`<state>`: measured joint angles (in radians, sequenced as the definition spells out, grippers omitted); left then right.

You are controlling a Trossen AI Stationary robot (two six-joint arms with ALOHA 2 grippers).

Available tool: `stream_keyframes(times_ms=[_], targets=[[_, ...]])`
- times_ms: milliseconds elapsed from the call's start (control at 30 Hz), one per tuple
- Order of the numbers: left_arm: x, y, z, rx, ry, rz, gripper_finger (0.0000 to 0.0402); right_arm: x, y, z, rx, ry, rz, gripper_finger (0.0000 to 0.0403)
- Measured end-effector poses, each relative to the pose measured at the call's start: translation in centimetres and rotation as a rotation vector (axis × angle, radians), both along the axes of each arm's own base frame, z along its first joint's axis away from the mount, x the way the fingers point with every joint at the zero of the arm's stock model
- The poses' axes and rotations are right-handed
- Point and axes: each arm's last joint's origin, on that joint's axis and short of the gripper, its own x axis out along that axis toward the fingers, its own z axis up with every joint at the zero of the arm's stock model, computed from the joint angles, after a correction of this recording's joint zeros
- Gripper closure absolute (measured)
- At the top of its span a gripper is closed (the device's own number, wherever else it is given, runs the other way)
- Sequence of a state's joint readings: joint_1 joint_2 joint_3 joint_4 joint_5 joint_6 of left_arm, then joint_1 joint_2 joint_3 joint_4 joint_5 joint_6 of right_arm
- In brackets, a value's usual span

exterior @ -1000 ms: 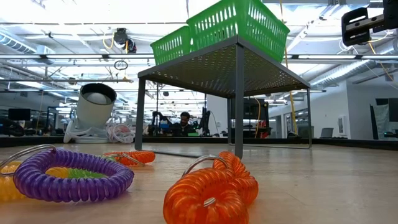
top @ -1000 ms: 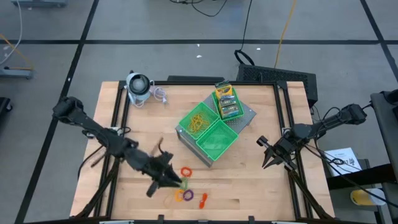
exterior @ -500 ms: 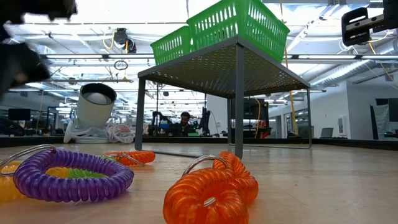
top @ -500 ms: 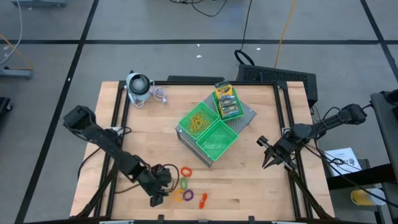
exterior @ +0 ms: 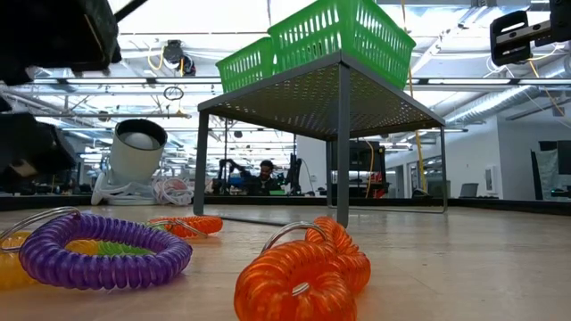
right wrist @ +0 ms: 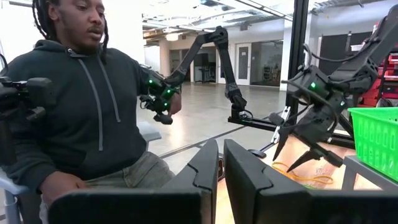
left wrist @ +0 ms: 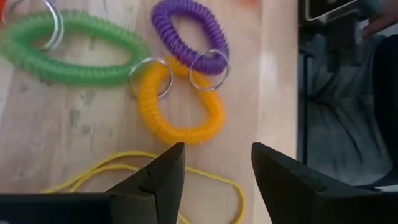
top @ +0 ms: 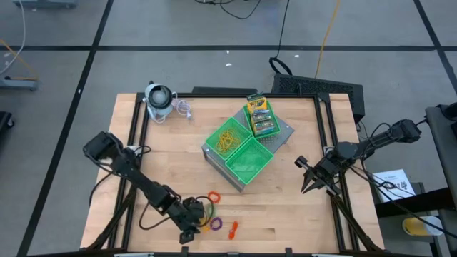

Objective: Pick & Place Office Desk Supplies
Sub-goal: Put the yellow rubber band into the top left green bin on the shelf

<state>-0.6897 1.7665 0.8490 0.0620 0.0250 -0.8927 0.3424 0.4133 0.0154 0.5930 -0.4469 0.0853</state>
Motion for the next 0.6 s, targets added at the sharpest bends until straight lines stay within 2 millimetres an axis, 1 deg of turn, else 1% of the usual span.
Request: stream_keyframes(times_ms=[133,300,367,467,533,600], targets=[[0.0,-0.1,-0.9,-0.003,0.048,0.018,0.0207,0.0,0.0,0.0,0.000,0.000,0.000,0.0383],[-0.6,0.6,-1.3,-0.008,0.221,0.023,0.0218,0.0,0.0,0.0,0.000,0.000,0.000,0.0383],[-1.4,1.0,-1.2,-0.015,0.328,0.011,0.0225,0.0,0.0,0.0,0.000,-0.001,0.000,0.0383],[-2.0,1.5,-0.5,-0.032,0.406,0.007,0.0237,0.0,0.0,0.0,0.000,0.000,0.000,0.0383],[-2.8,2.1,0.1,0.000,0.446,0.008,0.0246,0.0,0.0,0.0,0.000,-0.001,0.000,0.0383],[-3.1,2.5,0.6,0.026,0.450,0.024,0.0255,0.0,0.0,0.0,0.000,0.000,0.000,0.0383]])
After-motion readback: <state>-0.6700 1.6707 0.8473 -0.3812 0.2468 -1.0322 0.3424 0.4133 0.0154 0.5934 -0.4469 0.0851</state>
